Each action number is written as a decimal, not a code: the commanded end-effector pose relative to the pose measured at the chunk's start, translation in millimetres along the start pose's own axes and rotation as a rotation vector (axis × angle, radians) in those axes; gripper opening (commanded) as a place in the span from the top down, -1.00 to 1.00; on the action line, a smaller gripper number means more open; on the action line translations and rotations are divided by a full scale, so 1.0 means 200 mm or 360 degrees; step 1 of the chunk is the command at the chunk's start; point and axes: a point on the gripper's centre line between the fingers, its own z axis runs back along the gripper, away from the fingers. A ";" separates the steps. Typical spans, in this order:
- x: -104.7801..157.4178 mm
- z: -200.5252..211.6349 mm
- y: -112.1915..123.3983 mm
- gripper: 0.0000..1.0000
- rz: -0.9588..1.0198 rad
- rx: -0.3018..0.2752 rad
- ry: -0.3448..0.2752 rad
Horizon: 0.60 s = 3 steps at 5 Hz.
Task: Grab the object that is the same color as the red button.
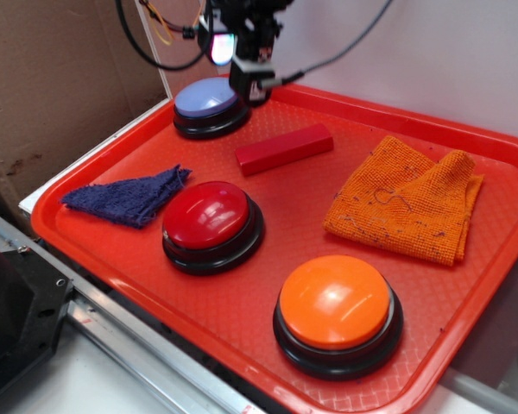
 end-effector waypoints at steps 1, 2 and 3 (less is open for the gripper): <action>0.06 -0.12 -0.04 -1.00 -0.0076 -0.0009 0.0020; 0.09 -0.13 -0.09 -1.00 -0.0112 -0.0018 0.0032; 0.10 -0.17 -0.12 -1.00 -0.0126 -0.0027 0.0059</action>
